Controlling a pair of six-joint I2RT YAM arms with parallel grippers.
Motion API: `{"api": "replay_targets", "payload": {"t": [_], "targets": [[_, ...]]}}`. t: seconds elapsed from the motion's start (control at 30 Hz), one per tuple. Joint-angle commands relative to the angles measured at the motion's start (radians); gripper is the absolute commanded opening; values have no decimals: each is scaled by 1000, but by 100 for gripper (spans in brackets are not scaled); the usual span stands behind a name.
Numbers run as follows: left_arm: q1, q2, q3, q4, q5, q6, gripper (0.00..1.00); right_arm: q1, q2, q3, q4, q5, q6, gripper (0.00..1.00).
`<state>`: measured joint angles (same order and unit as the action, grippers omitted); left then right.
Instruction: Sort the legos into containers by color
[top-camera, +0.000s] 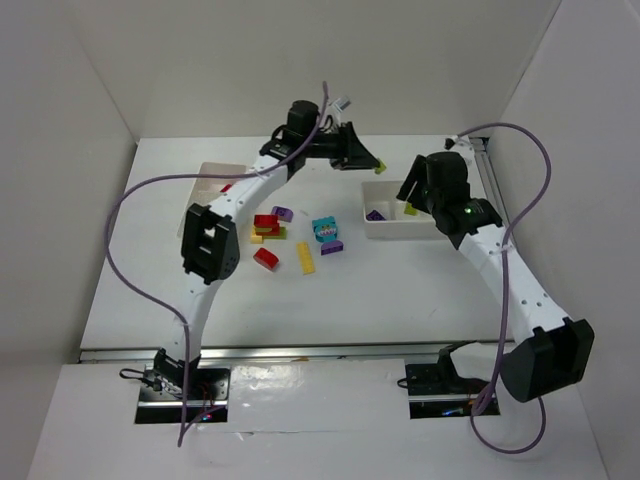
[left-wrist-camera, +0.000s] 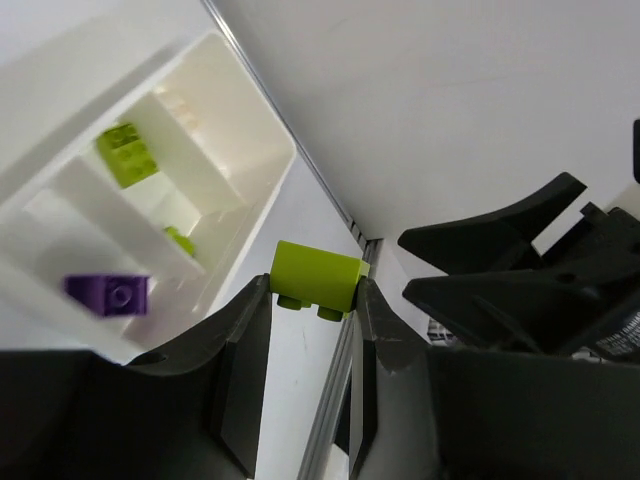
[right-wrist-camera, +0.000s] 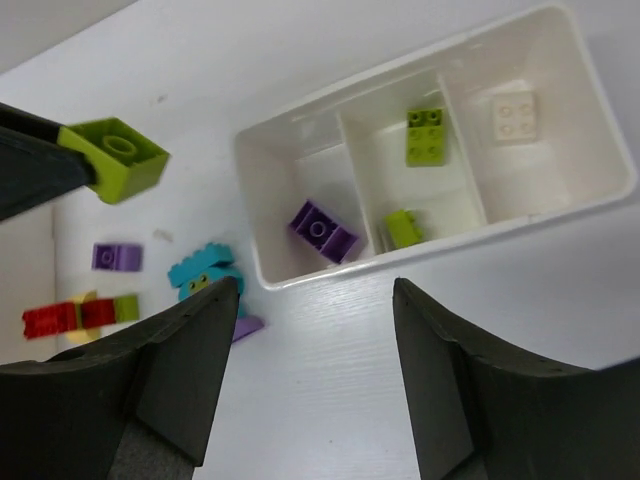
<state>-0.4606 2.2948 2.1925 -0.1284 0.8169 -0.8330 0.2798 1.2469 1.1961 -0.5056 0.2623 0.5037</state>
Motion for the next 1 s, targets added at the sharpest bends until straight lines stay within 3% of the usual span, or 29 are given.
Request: {"api": "replay_targets", "payload": {"t": [0.0, 0.43, 0.7, 0.77, 0.83, 0.97], "targets": [[-56, 112, 131, 55, -10, -80, 0, -27, -41, -47, -62, 150, 85, 71], [-139, 321, 256, 202, -111, -198, 0, -56, -204, -130, -31, 276, 157, 72], [-159, 380, 303, 222, -150, -253, 2, -79, -172, -121, -22, 243, 139, 73], [-168, 391, 314, 222, -160, -253, 16, -88, -162, -121, -22, 233, 128, 73], [-177, 400, 314, 256, -160, -262, 46, -100, -162, -121, -13, 223, 128, 73], [-178, 413, 323, 279, -151, -293, 74, -111, -162, -121, -13, 222, 119, 73]]}}
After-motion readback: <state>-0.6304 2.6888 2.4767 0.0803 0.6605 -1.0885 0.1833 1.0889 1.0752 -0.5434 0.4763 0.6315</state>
